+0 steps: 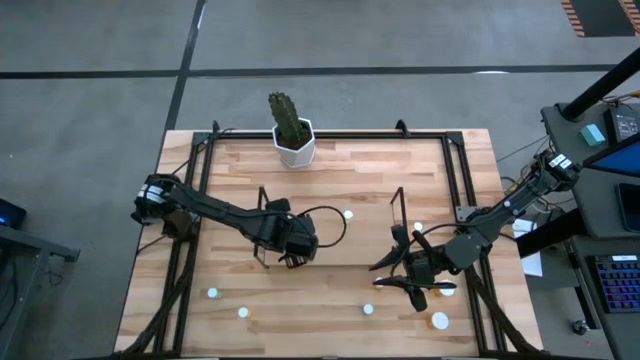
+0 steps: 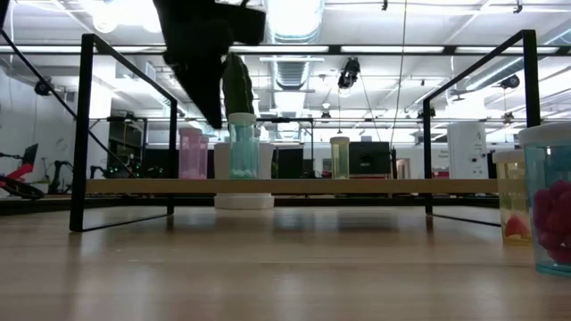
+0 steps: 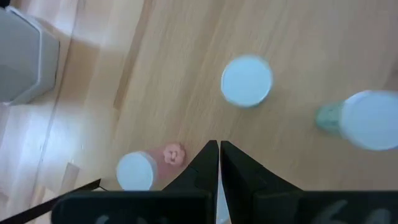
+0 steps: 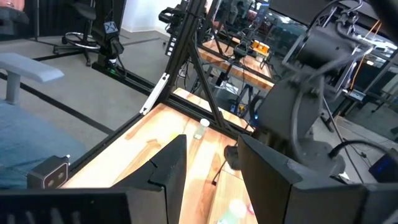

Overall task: Pick and place medicine bottles onto shelf by color
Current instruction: Put the pink pill bottle on the shelf aligned with the other pink pill bottle

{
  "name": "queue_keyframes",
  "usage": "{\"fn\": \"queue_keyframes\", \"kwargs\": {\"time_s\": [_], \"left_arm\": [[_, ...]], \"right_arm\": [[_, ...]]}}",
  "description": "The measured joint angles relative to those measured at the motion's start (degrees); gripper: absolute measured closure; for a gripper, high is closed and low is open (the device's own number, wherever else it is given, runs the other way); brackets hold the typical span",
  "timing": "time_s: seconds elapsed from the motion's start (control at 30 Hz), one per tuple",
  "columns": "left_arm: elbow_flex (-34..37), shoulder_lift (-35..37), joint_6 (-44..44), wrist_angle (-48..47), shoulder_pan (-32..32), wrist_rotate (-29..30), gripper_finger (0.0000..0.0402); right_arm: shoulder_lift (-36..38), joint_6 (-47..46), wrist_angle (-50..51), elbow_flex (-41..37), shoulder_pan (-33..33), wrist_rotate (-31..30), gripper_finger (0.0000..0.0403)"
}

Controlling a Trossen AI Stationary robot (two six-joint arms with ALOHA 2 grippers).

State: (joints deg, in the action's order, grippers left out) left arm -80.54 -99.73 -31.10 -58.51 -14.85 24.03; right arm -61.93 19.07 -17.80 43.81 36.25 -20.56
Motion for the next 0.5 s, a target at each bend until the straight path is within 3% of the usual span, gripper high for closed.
{"fn": "queue_keyframes", "kwargs": {"time_s": [0.5], "left_arm": [[1.4,0.2,-2.7,1.0,0.0,0.0,0.0402]], "right_arm": [[0.0,0.0,0.0,0.0,0.0,0.0,0.0268]]}}
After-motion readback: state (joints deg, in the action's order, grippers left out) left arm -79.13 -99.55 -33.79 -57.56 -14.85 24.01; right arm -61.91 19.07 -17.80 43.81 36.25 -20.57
